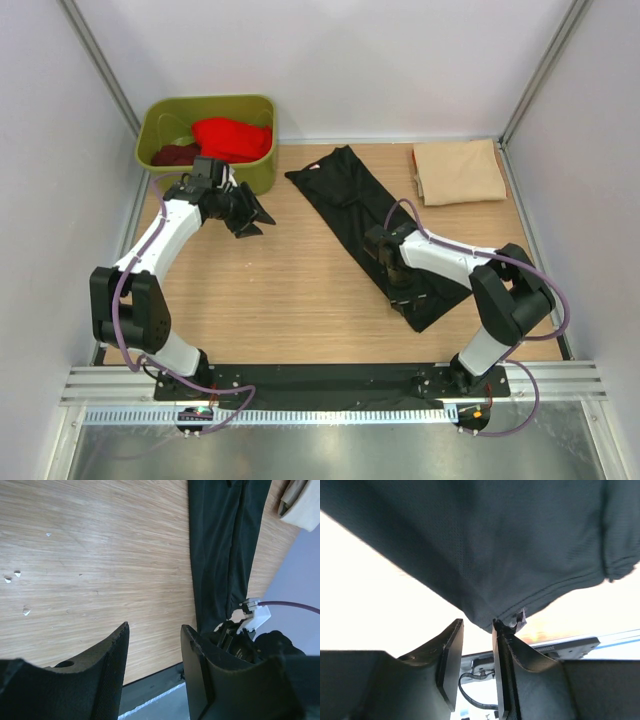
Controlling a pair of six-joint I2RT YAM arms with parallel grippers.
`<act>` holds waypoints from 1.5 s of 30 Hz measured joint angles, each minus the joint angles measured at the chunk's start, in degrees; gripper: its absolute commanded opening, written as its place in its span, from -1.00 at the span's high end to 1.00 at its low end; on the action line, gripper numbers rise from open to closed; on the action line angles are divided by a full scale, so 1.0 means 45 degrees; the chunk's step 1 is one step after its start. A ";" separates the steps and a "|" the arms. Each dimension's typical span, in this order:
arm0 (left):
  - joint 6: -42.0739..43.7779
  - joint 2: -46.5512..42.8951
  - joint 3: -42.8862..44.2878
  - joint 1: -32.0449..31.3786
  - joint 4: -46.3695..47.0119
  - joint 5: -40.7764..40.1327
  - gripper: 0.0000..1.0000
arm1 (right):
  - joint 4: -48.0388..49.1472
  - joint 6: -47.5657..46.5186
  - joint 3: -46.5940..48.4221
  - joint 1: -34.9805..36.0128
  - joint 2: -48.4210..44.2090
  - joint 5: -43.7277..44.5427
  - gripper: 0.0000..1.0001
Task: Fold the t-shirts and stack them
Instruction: Fold the tshirt
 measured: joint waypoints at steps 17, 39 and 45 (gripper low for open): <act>-0.0029 0.0000 0.0000 0.0000 0.0097 0.0165 0.06 | -0.0670 -0.0525 0.0087 -0.0019 0.1137 -0.0549 0.22; -0.0034 0.0000 0.0000 0.0000 0.0097 0.0219 0.06 | 0.0063 -0.0622 -0.0714 -0.0097 0.0729 -0.1515 0.98; -0.0034 0.0000 -0.0029 -0.0005 0.0117 0.0223 0.06 | 0.0355 0.0112 -0.0811 0.0204 0.0063 -0.2166 0.98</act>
